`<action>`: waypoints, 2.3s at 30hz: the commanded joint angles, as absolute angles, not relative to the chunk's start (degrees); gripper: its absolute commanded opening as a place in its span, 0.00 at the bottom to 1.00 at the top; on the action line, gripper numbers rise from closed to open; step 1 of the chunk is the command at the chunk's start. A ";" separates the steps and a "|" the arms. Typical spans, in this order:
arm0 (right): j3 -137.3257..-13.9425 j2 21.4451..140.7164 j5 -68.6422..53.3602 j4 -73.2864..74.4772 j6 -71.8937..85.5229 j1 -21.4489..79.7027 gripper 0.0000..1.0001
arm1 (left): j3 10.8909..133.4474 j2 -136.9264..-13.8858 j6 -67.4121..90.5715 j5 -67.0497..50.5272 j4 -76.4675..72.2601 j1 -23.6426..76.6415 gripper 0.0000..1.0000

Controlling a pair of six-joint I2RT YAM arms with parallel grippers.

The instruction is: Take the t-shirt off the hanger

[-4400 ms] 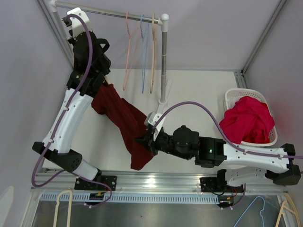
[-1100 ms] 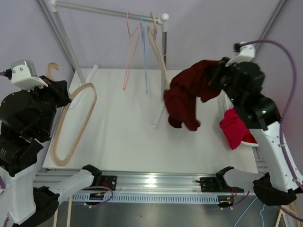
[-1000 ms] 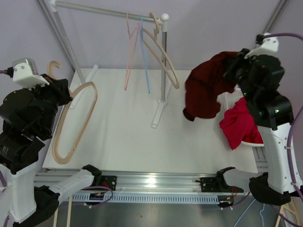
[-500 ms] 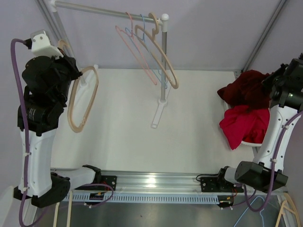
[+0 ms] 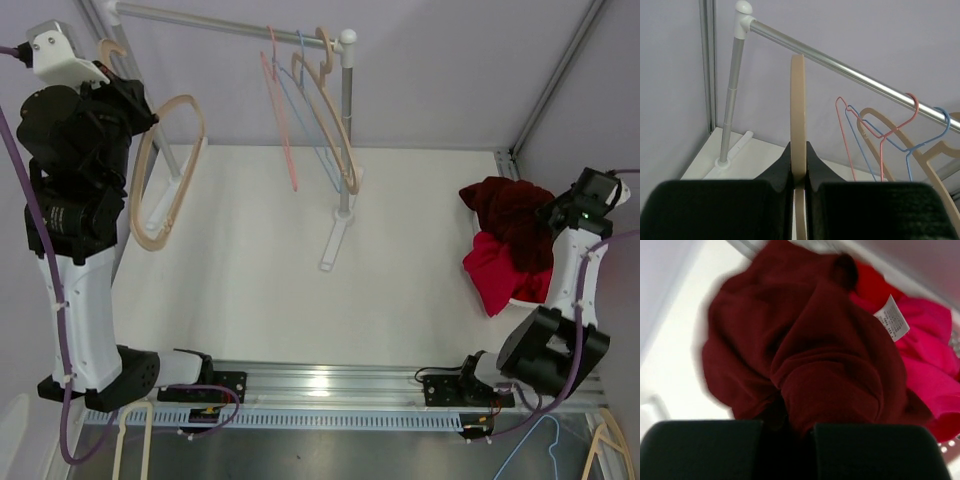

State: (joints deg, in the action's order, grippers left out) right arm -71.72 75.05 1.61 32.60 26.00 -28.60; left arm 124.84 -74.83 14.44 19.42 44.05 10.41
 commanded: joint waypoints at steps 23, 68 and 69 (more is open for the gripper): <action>-71.62 85.61 27.41 34.27 33.66 -20.39 1.00 | 116.20 -78.05 12.84 11.96 29.47 5.62 0.01; -75.41 69.26 15.03 20.30 18.90 2.28 1.00 | 118.20 -92.45 7.56 -5.62 4.47 8.70 0.01; -75.41 69.34 15.03 20.22 18.90 2.46 1.00 | 118.91 -94.20 7.99 -5.28 5.09 8.88 0.01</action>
State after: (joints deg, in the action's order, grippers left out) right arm -74.70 69.06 15.33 23.05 19.42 1.87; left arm 114.50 -92.49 8.36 -4.25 7.86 8.16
